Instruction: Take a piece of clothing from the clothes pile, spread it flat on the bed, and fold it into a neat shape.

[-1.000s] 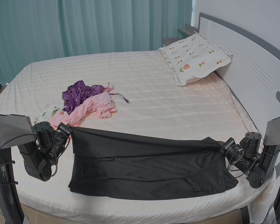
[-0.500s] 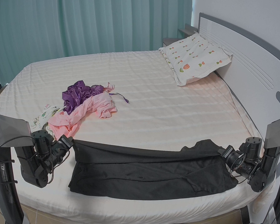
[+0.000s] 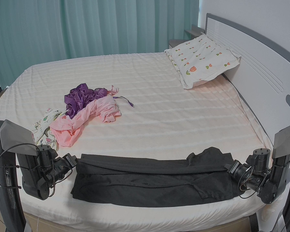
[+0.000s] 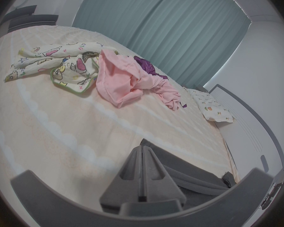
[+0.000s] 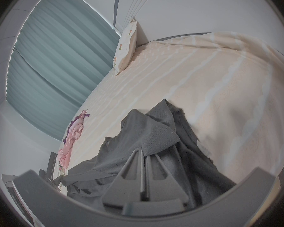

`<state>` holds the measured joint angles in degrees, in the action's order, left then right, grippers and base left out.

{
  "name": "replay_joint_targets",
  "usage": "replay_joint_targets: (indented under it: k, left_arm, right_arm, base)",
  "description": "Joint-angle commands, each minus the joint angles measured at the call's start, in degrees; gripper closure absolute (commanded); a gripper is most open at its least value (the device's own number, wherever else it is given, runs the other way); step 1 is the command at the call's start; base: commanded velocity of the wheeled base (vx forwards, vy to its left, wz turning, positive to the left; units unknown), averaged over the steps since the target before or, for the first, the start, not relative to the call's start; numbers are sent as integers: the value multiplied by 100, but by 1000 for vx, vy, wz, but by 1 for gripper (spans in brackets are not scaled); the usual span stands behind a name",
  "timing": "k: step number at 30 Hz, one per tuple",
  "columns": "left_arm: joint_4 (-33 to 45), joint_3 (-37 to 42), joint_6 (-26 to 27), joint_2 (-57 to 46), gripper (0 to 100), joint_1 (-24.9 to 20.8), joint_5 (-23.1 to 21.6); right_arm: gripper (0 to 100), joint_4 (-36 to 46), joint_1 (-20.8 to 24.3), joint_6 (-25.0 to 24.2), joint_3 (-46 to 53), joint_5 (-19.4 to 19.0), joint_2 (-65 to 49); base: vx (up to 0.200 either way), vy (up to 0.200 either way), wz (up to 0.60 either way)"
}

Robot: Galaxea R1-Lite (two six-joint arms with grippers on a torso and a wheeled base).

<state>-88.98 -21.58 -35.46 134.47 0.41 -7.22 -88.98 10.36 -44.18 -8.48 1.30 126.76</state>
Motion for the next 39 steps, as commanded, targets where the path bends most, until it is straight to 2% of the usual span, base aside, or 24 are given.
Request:
replay_joint_targets:
  k: [1,10,11,12,18,26,32,36,38,39]
  left_arm:
    - [-102,48,13,167,100,-59,1]
    - [-93,66,206,360,100,-103,-8]
    - [-93,57,206,369,100,-103,1]
    - [-93,57,206,369,0,-103,1]
    - [-102,75,215,395,0,-94,1]
    - [-102,75,136,149,0,152,-43]
    - [-85,13,-769,-167,0,231,-474]
    - [-85,-4,-866,-202,0,231,-544]
    - [-85,-13,-883,-202,0,231,-553]
    - [-58,-48,-945,-194,0,231,-588]
  right_arm:
    - [100,-76,89,15,75,10,86]
    - [100,-76,133,146,101,10,306]
    - [0,-76,133,138,75,10,332]
    - [0,-76,133,138,75,10,332]
    - [0,-76,89,138,57,28,200]
    - [0,-67,-377,190,22,-69,-661]
    - [0,-67,-500,182,-382,-526,-424]
    - [0,-67,-421,217,-496,-675,-274]
    - [0,-67,-395,322,-593,-825,-178]
    - [0,-67,-403,463,-654,-1018,-28]
  base:
    - [0,0,0]
    - [0,0,0]
    - [0,0,0]
    - [0,0,0]
    - [0,0,0]
    - [0,0,0]
    - [0,0,0]
    - [0,0,0]
    - [0,0,0]
    - [0,0,0]
